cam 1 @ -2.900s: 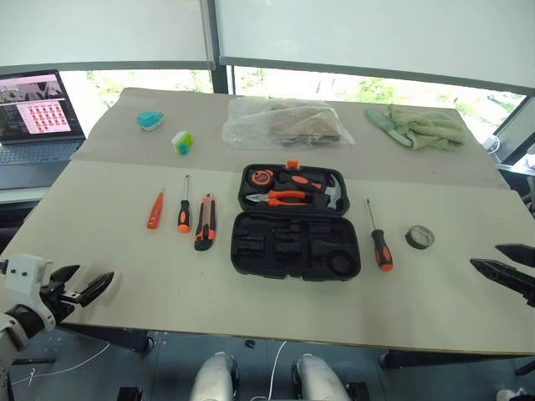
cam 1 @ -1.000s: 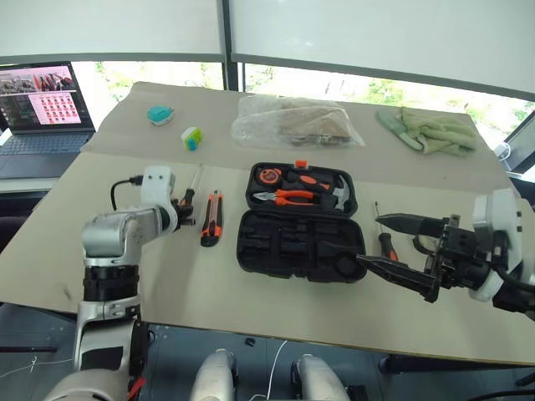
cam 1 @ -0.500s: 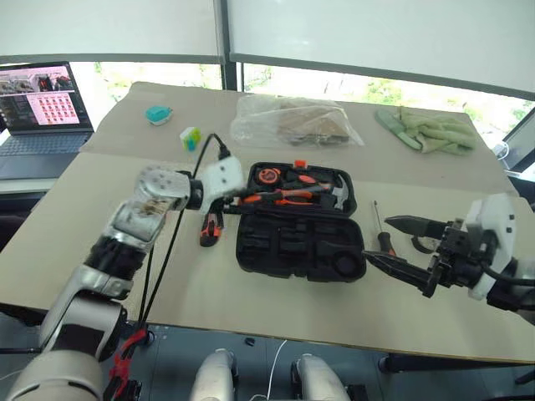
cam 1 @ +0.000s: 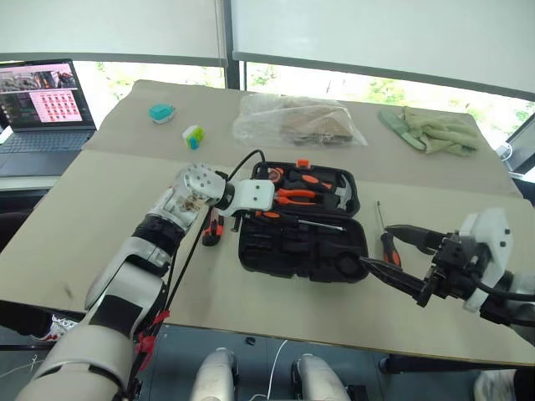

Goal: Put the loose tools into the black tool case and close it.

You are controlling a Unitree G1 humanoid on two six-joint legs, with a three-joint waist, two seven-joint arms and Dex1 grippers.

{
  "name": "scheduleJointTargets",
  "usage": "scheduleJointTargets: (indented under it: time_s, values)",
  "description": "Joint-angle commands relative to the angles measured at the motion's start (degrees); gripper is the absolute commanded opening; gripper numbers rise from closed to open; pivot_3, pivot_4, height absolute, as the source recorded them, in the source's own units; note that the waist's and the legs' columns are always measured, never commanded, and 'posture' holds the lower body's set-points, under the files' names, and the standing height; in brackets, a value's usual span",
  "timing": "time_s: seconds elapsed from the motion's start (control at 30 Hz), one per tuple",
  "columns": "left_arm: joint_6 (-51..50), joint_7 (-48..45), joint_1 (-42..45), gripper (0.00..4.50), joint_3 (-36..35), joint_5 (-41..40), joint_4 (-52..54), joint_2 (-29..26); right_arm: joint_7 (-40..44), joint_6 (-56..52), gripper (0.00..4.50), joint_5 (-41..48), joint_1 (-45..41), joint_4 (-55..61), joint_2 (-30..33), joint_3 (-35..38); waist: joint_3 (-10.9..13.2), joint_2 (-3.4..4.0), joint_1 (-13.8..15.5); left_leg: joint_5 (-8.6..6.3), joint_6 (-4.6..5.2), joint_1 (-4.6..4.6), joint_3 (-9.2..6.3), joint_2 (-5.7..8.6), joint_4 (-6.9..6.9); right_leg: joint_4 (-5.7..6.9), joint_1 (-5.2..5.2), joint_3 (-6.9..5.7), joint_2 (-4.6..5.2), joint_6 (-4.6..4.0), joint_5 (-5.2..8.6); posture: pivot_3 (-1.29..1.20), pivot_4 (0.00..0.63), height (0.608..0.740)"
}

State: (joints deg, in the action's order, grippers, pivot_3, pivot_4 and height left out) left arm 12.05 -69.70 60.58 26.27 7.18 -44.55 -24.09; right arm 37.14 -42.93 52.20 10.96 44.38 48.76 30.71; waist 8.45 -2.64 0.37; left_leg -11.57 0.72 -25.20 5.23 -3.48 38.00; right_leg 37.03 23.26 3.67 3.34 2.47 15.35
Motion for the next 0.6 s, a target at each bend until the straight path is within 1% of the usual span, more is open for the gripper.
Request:
scheduleJointTargets:
  time_s: [0.03,0.23,0.3,0.33,0.4,0.47,0.57,0.6]
  values:
    - [0.57,0.90,2.27,0.87,-1.27,1.36,-2.07,0.73,-0.92,1.10,4.50,1.03,0.10,1.94,-0.15,2.47,0.00,0.00,-0.09,0.00,0.00,0.00,-0.03,0.00,0.00,0.02,0.00,0.00,-0.01,0.00,0.00,0.00,0.150,0.740]
    - [1.00,-0.12,2.09,0.87,-2.04,1.86,-3.25,1.08,-1.86,1.23,4.50,1.46,-0.65,1.63,0.24,1.89,0.00,0.00,0.09,0.00,0.00,0.00,-0.06,0.01,0.01,0.02,-0.01,0.00,0.00,0.00,0.00,0.00,0.150,0.740]
    - [-0.18,-0.31,2.06,1.87,-2.35,1.78,-3.28,1.11,-1.94,1.20,4.50,1.45,-0.99,1.53,0.28,1.64,0.00,0.00,0.12,0.00,0.00,0.00,-0.07,0.01,0.01,0.03,-0.01,0.00,0.00,0.00,0.00,0.00,0.150,0.740]
    - [-0.29,-0.32,2.05,2.02,-2.53,1.75,-3.15,1.07,-1.94,1.18,4.50,1.48,-1.06,1.57,0.27,1.58,0.00,0.00,0.14,0.00,0.00,0.00,-0.06,0.01,0.01,0.03,-0.01,0.00,0.00,0.00,0.00,0.00,0.150,0.740]
    - [-0.87,-1.11,2.50,2.68,-3.40,0.86,-2.51,0.98,-1.88,1.08,4.50,1.47,-1.47,1.36,0.31,1.24,0.00,0.00,0.15,0.00,0.00,0.00,-0.06,0.01,0.02,0.04,-0.01,0.00,0.00,0.00,0.00,0.00,0.150,0.740]
    - [-1.66,-1.91,2.99,3.44,-4.61,-0.22,-1.78,1.08,-1.75,1.03,4.50,1.48,-1.69,1.22,0.32,0.98,0.00,0.00,0.15,0.00,0.00,0.00,-0.06,0.01,0.08,0.08,-0.02,0.00,0.00,0.00,0.00,0.00,0.150,0.740]
    - [-2.84,-3.16,3.67,3.44,-6.15,-1.33,-0.72,1.34,-1.56,1.06,4.50,1.38,-1.85,1.02,0.28,0.74,0.00,0.00,0.18,0.01,0.01,0.00,-0.06,0.01,0.10,0.08,-0.02,0.00,0.00,0.00,0.00,0.00,0.150,0.740]
    - [-3.06,-3.44,3.86,3.23,-6.44,-1.53,-0.65,1.49,-1.52,1.08,4.50,1.31,-1.96,0.91,0.31,0.62,0.00,0.00,0.19,0.01,0.01,-0.01,-0.07,0.01,0.10,0.08,-0.02,-0.01,0.00,0.00,0.00,0.00,0.150,0.740]
